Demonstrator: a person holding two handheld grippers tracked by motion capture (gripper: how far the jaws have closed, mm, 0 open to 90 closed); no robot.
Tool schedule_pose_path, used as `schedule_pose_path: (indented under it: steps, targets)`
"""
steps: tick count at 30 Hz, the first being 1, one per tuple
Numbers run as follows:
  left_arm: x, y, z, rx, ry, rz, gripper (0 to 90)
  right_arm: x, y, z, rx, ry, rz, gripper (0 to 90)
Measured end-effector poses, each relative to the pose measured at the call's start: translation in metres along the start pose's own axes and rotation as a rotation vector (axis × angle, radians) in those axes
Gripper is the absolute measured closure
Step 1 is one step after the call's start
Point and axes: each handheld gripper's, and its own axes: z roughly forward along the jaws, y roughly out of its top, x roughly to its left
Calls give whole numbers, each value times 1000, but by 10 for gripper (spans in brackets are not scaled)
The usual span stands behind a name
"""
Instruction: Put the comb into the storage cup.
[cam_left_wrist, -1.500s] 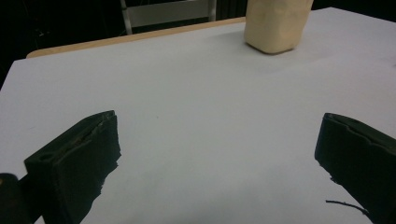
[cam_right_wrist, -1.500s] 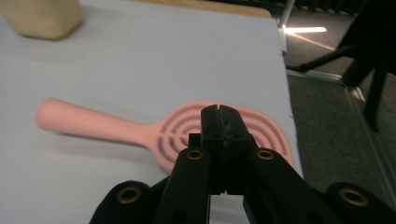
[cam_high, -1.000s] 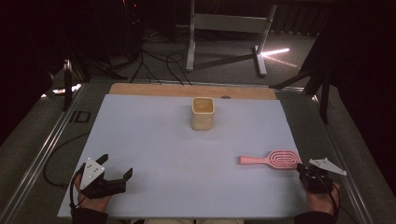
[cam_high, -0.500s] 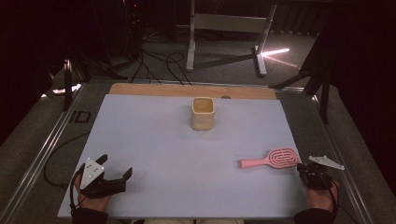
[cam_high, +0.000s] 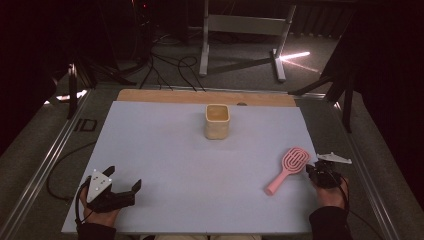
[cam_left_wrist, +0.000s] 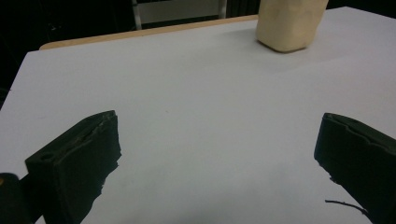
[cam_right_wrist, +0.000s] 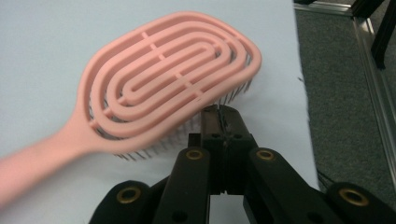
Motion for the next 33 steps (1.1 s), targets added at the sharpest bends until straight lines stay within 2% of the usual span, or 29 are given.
schedule_pose_path:
  steps: [6,13,17,21,29,33]
  targets:
    - [0,0,0,1,-1,1,10,11,16,8,25,-2,-74,900]
    - [-1,0,1,4,-4,4,11,23,33,17,44,18,-138,900]
    - [-1,0,1,4,-4,3,11,30,37,21,62,52,-165,900]
    - [-1,0,1,4,-4,6,11,34,37,24,76,65,-191,899]
    - [-1,0,1,3,-4,6,12,29,30,26,102,57,-165,888]
    - [-1,0,1,4,-5,6,12,26,27,24,107,57,-168,888]
